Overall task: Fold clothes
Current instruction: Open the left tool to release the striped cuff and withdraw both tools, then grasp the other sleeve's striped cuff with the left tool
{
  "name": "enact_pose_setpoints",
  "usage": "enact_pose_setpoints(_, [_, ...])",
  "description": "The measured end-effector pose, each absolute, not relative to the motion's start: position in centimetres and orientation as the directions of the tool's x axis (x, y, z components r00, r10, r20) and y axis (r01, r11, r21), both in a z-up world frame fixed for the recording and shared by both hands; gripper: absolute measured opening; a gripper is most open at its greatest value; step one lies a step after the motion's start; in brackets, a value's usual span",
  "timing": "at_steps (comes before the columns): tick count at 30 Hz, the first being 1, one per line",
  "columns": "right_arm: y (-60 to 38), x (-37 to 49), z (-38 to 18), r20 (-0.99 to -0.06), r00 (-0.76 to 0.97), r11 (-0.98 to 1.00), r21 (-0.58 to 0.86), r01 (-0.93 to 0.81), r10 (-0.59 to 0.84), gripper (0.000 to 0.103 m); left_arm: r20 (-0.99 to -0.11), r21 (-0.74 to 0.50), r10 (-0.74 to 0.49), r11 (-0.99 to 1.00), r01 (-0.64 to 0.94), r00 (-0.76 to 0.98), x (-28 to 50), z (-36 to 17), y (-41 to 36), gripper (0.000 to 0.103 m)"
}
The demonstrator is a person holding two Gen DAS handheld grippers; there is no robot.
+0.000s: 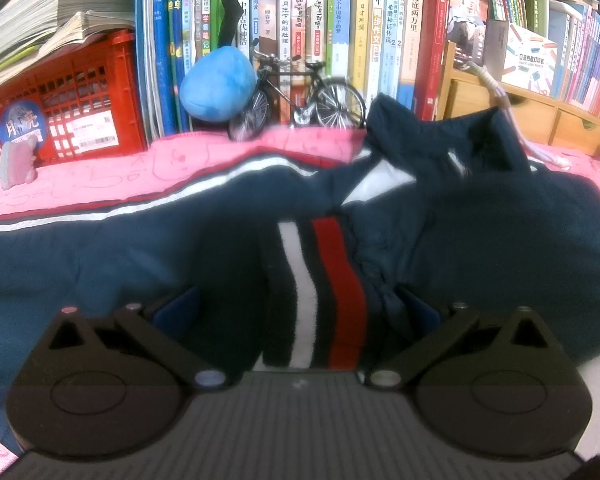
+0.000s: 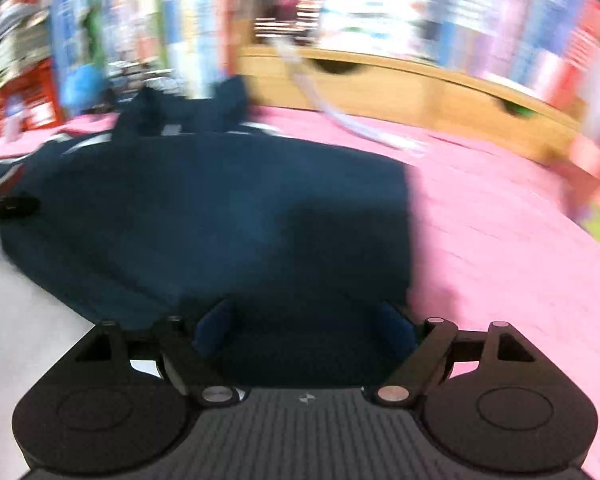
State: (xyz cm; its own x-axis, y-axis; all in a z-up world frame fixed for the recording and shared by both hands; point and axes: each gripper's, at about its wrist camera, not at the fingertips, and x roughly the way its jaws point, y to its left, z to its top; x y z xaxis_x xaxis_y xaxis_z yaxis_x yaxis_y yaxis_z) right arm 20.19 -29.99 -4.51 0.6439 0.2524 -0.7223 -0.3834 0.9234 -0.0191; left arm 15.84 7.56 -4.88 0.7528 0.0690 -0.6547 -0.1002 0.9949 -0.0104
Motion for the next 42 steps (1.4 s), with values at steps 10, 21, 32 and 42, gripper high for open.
enact_pose_setpoints(10, [-37.9, 16.8, -4.4, -0.700, 0.683, 0.963, 0.026, -0.270, 0.210, 0.088, -0.655, -0.010, 0.069, 0.995, -0.100, 0.753, 15.8, -4.9, 7.6, 0.103])
enact_pose_setpoints(21, [-35.2, 6.0, -0.8, -0.598, 0.715, 0.884, -0.021, -0.466, 0.363, 0.088, -0.642, 0.010, 0.087, 0.994, -0.105, 0.761, 14.6, -3.8, 7.1, 0.103])
enact_pose_setpoints(32, [-29.8, 3.2, -0.4, -0.558, 0.672, 0.792, -0.044, -0.609, 0.486, 0.096, -0.542, -0.198, -0.041, 0.977, -0.080, 0.839, 4.2, 1.2, 9.6, 0.103])
enact_pose_setpoints(42, [-24.9, 1.4, -0.8, -0.550, 0.624, 0.728, -0.040, -0.684, 0.555, 0.098, -0.488, -0.076, 0.068, 0.990, -0.119, 0.870, -5.0, 1.1, 8.2, 0.103])
